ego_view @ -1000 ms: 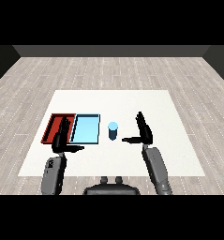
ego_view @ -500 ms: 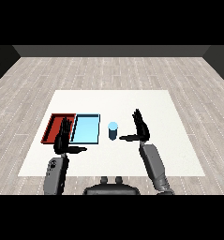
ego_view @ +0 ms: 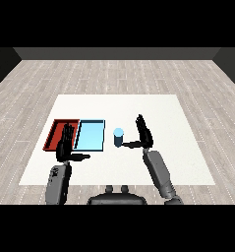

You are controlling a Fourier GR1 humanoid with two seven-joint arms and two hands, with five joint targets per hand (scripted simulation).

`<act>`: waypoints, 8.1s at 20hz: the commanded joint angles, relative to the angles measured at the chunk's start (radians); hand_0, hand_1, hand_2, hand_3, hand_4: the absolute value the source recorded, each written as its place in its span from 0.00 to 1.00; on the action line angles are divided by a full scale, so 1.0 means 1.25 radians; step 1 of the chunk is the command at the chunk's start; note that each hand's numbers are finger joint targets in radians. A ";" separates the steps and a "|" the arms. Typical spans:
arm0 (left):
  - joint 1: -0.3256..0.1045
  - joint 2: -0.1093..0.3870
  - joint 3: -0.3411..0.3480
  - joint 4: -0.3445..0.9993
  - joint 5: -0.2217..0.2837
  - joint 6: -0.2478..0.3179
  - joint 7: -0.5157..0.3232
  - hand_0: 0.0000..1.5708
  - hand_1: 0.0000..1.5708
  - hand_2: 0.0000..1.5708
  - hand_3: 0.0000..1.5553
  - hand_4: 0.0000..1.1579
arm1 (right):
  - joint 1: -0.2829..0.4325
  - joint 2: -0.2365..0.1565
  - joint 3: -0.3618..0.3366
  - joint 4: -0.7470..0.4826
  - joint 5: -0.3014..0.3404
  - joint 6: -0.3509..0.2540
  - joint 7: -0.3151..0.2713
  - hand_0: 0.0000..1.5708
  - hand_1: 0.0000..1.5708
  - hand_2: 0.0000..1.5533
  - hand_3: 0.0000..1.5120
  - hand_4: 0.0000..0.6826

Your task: Pick the blue can and put it in the blue box

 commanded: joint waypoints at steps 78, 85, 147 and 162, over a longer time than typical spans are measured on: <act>0.024 -0.031 -0.085 -0.009 -0.039 -0.012 0.070 0.00 0.00 0.00 0.00 0.00 | -0.464 -0.092 0.451 0.481 -0.499 -0.460 -0.167 0.91 0.91 0.93 0.92 0.91; -0.018 -0.040 -0.137 0.015 -0.064 0.009 0.135 0.00 0.00 0.00 0.00 0.00 | -0.432 -0.144 0.456 0.323 -0.406 -0.501 -0.086 0.90 0.90 0.93 0.93 0.90; -0.350 -0.043 -0.403 0.427 0.228 0.253 0.052 0.00 0.00 0.00 0.00 0.00 | -0.099 0.000 0.248 -0.070 0.077 -0.278 0.112 0.93 0.93 0.94 0.92 0.87; -0.376 -0.043 -0.568 0.476 0.479 0.424 -0.053 0.91 0.91 0.90 0.78 0.54 | -0.117 0.000 0.320 -0.103 -0.050 -0.358 0.067 0.93 0.93 0.93 0.92 0.90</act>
